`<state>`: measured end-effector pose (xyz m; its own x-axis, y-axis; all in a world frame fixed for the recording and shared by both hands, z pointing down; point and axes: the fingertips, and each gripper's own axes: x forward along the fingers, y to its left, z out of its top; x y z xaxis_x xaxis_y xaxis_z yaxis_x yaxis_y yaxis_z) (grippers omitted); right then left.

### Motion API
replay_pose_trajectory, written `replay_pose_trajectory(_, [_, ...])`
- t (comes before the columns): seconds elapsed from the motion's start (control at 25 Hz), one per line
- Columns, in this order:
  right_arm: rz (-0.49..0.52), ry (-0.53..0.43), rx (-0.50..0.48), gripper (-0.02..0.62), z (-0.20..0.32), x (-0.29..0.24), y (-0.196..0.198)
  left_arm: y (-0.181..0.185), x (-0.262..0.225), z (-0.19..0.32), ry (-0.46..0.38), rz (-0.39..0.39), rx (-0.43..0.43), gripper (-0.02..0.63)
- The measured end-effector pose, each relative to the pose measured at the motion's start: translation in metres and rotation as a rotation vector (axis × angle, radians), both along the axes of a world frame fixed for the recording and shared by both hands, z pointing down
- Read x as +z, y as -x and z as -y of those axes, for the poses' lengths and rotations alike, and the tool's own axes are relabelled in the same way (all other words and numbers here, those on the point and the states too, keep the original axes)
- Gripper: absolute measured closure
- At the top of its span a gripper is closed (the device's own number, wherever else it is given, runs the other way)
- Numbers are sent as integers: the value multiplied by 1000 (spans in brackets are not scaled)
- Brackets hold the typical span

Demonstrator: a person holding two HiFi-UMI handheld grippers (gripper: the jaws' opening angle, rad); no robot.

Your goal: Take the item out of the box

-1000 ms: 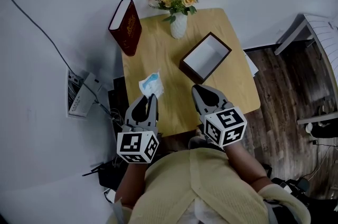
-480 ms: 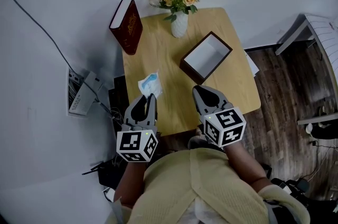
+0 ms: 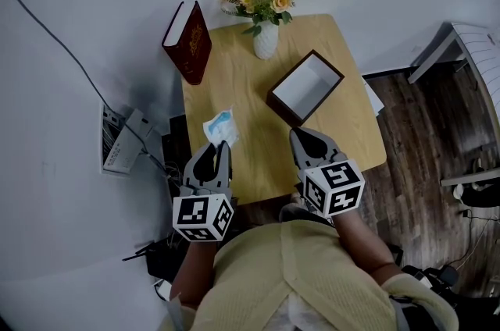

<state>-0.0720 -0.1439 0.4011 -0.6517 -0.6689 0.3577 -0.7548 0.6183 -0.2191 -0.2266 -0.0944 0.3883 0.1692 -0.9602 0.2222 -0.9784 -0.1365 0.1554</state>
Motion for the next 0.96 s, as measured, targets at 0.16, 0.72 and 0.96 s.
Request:
replay_pose_trajectory(0.16, [2, 6, 12, 568, 1, 1, -2, -1, 2, 2, 4, -4, 4, 531])
replay_pose_trajectory(0.72, [2, 17, 23, 567, 4, 3, -6, -4, 0, 8, 1, -6, 11, 531])
replay_pose_trajectory(0.96, [-1, 16, 25, 566, 6, 4, -6, -5, 1, 10, 1, -11, 14, 531])
